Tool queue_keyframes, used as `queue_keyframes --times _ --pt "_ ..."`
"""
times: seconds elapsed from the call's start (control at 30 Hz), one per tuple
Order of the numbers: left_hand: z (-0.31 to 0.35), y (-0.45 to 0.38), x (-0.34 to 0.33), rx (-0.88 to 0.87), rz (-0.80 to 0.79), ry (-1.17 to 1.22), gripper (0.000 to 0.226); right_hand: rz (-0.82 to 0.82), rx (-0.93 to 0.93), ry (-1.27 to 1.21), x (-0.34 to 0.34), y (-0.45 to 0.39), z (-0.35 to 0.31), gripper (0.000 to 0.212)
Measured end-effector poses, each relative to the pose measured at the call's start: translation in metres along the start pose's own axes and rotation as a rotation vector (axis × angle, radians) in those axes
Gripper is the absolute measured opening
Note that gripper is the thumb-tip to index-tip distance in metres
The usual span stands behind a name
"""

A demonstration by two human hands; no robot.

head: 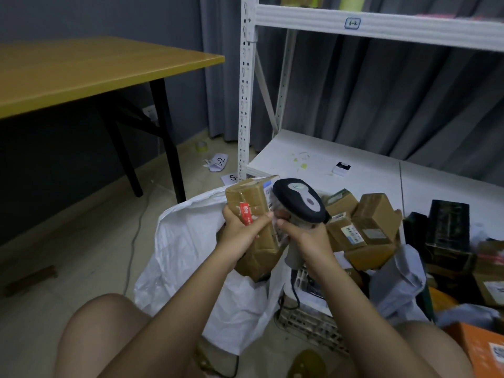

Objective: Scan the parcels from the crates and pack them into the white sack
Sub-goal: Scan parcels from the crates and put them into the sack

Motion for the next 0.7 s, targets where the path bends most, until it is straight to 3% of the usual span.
queue_keyframes --times 0.1,0.27,0.33,0.47,0.7 --pt "0.0 -0.005 0.004 -0.005 0.026 -0.01 0.071 0.037 0.0 0.003 0.005 -0.005 -0.007 0.029" --pt "0.007 -0.003 0.014 -0.075 -0.08 0.057 0.05 0.131 -0.041 -0.031 0.012 -0.014 -0.013 0.05" --pt "0.006 -0.003 0.018 -0.067 -0.1 0.076 0.045 0.128 -0.09 -0.016 0.012 -0.013 -0.013 0.049" --pt "0.004 -0.004 0.027 -0.066 -0.109 0.017 0.065 0.099 -0.1 -0.018 0.009 -0.01 -0.014 0.042" --pt "-0.002 -0.014 0.036 -0.079 -0.068 -0.045 0.057 0.158 -0.082 0.044 0.014 -0.008 -0.01 0.05"
Point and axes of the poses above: each hand's wrist, its own y-axis away from the middle knuckle, its own x-axis out of the back of the hand, z = x × y, the point moved 1 cm from there along -y, towards the middle knuckle, and after that the axes turned 8 degrees about -y, right-handed, at the moved point
